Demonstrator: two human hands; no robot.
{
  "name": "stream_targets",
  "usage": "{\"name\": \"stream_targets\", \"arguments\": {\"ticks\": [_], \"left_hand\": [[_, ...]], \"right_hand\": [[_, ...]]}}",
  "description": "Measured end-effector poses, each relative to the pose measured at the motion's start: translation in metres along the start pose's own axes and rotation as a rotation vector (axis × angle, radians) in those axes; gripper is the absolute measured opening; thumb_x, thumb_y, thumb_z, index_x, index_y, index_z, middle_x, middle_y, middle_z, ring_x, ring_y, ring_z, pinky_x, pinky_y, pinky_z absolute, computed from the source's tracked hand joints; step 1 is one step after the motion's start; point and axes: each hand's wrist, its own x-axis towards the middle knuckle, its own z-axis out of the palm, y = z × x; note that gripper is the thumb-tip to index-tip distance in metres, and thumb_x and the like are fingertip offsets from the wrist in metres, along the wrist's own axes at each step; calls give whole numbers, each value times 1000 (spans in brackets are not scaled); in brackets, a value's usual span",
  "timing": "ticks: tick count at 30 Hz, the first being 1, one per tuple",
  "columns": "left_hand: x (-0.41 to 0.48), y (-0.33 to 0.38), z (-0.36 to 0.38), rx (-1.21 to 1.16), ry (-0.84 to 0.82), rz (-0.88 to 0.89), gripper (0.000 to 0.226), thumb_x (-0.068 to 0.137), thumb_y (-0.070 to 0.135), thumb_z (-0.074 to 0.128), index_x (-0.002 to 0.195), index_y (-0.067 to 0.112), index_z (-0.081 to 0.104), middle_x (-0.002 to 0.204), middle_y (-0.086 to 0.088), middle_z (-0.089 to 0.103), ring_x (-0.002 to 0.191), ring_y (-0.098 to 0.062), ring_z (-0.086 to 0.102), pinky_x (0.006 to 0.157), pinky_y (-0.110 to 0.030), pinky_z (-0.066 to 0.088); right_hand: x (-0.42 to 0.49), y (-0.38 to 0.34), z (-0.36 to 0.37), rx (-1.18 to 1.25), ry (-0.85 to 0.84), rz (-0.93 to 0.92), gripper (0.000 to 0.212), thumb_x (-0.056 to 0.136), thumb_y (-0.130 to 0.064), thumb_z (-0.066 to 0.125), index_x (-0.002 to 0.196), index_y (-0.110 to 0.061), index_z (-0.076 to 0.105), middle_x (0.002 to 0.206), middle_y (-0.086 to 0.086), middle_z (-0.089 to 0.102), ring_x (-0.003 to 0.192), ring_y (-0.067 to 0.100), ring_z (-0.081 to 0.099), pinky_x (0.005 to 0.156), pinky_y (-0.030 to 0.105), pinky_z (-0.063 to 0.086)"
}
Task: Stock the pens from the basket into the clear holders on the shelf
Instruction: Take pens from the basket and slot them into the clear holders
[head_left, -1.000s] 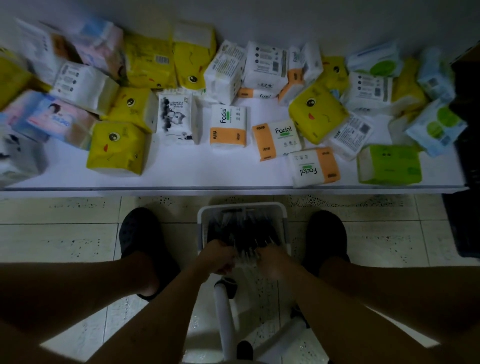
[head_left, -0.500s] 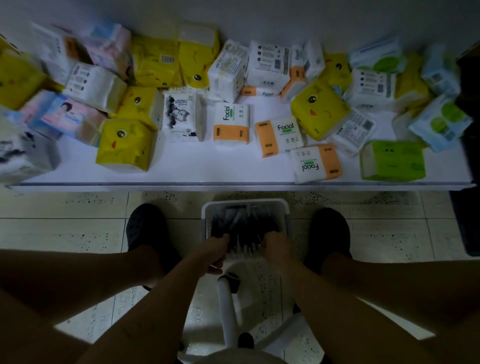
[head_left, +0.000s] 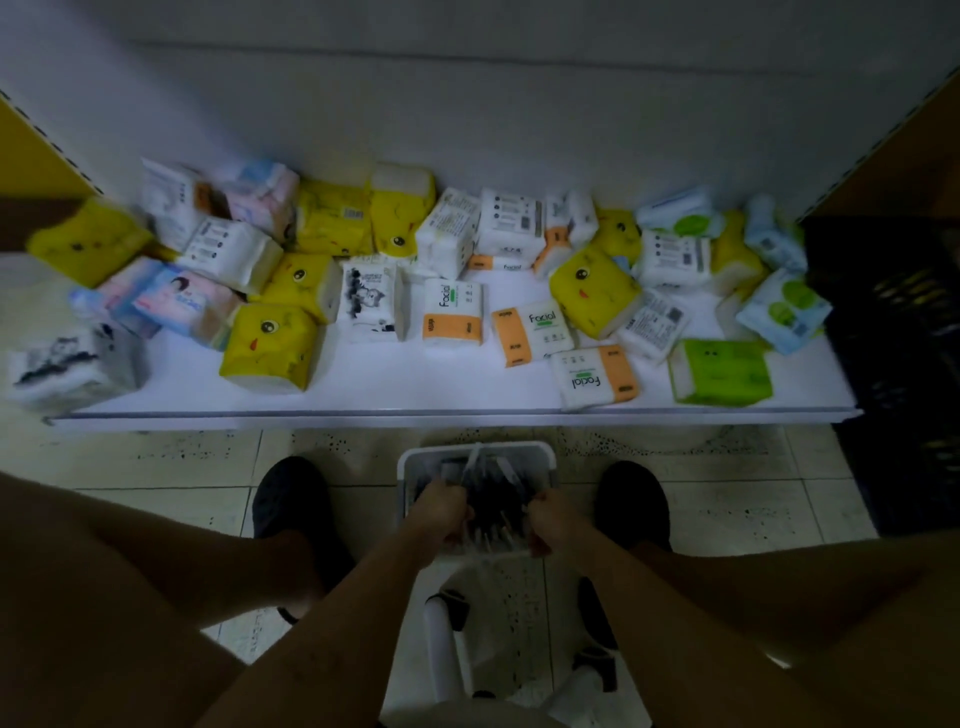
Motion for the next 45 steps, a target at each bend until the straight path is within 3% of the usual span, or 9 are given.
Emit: {"name": "stream_targets", "arguments": {"ticks": [7, 10, 14, 21, 28, 33, 39, 42, 45], "left_hand": [[-35, 31, -5, -14, 117, 317, 25, 102, 15, 40, 86, 10, 58, 67, -7, 53, 48, -8, 48, 46, -20, 38], [-50, 56, -11, -39, 180, 358, 24, 102, 19, 38, 93, 15, 61, 82, -8, 62, 62, -14, 53, 51, -24, 40], [-79, 92, -19, -67, 229, 539, 29, 103, 40, 31, 110, 28, 57, 69, -2, 58, 54, -13, 47, 51, -24, 34], [-129, 155, -31, -92, 324, 832, 27, 101, 32, 41, 99, 19, 64, 81, -1, 62, 66, -12, 52, 63, -28, 41], [-206, 211, -52, -49, 330, 1185, 19, 97, 39, 47, 99, 28, 63, 63, 4, 54, 54, -7, 47, 53, -23, 39], [-262, 238, -59, -151, 244, 1318, 8, 93, 21, 60, 94, 21, 68, 71, 7, 66, 68, -8, 62, 66, -33, 55], [-331, 281, -71, -173, 200, 1411, 11, 87, 9, 67, 97, 5, 69, 86, -14, 73, 83, -21, 71, 82, -46, 57], [-363, 307, -79, -134, 237, 1486, 26, 88, 11, 67, 113, 16, 64, 88, -9, 73, 83, -17, 72, 76, -40, 60], [-386, 334, -91, -66, 284, 1584, 32, 90, 10, 63, 118, 25, 59, 93, -8, 71, 80, -14, 72, 73, -35, 60]], "right_hand": [[-59, -36, -25, 119, 192, -434, 21, 104, -24, 38, 101, -18, 57, 78, 8, 58, 66, 23, 56, 60, 27, 44], [-79, -58, -37, 302, 165, -429, 16, 103, -22, 42, 96, -20, 56, 64, 5, 56, 54, 18, 54, 49, 26, 45], [-99, -85, -54, 293, 286, -547, 18, 99, -28, 50, 90, -17, 60, 73, -2, 62, 62, 14, 55, 59, 28, 43], [-158, -148, -96, 361, 422, -864, 20, 101, -28, 45, 98, -25, 65, 57, -4, 51, 46, 8, 46, 48, 28, 40], [-230, -195, -128, 528, 439, -1075, 17, 95, -30, 58, 90, -15, 65, 68, 1, 64, 62, 13, 61, 59, 31, 52], [-284, -215, -145, 413, 625, -1242, 5, 92, -26, 63, 89, -26, 67, 83, -11, 69, 77, -3, 62, 66, 9, 45], [-343, -252, -175, 423, 579, -1472, 30, 92, -15, 63, 110, -37, 57, 87, 1, 65, 79, 12, 64, 70, 29, 53], [-371, -274, -196, 385, 605, -1544, 49, 92, -14, 63, 129, -43, 47, 86, -2, 64, 78, 10, 65, 70, 26, 56], [-391, -301, -218, 348, 656, -1576, 41, 90, -14, 65, 120, -40, 57, 79, -13, 61, 79, 10, 65, 74, 35, 57]]}}
